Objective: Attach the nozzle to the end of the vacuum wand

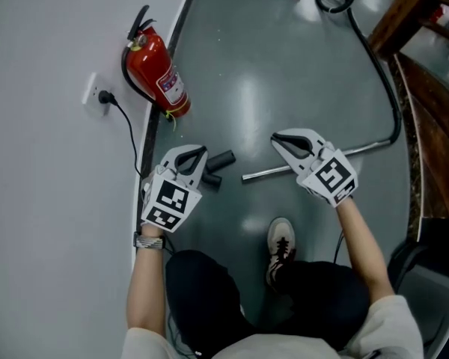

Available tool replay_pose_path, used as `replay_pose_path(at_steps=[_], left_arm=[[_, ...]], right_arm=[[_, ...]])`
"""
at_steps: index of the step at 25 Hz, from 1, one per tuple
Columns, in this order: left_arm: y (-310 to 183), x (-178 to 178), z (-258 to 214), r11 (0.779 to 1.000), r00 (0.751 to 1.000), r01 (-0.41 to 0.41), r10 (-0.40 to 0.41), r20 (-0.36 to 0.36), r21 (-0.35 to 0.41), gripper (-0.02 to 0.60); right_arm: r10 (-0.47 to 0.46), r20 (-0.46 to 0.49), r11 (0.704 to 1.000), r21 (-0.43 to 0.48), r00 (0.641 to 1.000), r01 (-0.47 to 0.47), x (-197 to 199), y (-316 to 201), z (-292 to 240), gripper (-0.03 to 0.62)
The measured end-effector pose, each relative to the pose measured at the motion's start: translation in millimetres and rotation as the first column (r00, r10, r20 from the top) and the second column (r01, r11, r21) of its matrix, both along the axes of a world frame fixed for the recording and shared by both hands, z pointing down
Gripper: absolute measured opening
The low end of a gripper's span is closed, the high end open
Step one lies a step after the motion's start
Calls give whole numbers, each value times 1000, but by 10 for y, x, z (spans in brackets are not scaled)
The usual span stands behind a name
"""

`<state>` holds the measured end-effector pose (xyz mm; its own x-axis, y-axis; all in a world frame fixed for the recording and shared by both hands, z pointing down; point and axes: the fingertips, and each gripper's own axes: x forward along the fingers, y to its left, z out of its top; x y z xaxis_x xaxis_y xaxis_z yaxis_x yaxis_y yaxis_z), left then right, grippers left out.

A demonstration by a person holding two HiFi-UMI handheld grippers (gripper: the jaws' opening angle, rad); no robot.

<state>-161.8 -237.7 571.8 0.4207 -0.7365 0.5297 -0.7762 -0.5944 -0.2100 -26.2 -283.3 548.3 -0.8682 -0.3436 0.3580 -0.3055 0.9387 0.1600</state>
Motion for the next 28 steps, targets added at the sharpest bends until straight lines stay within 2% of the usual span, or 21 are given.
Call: replay_pose_path(at_steps=[4,8,16,21,23,25,28], left_arm=[[-21,9,385,997,1000,-28,29,11,-75,0],[-6,59,756,984,997,-74,77,16,-161,0],[-1,54,1239,968,997,-72,74,-1,-241,26],[86,-55,1519,952,991,-94,117,62,-290,37],[168,-17,1695,940,988,-111,141,69,-322,51],[284,73,1933,919,978,-148,191,84,-366,71],[468,178,2254,863,936,-222,319,149,-454,115]], right_arm=[[-48,-9,998,-48,999,48,-38,37,345,32],[-70,-29,995,-80,997,68,-79,29,652,32],[-99,-43,986,-142,994,92,-96,20,1181,32],[-123,-66,973,-205,990,107,-94,49,1510,46],[-153,-87,967,-219,984,131,-106,107,1615,88],[-203,-140,961,-220,969,170,-108,174,1732,107],[-281,-216,947,-222,935,233,-121,273,1923,126]])
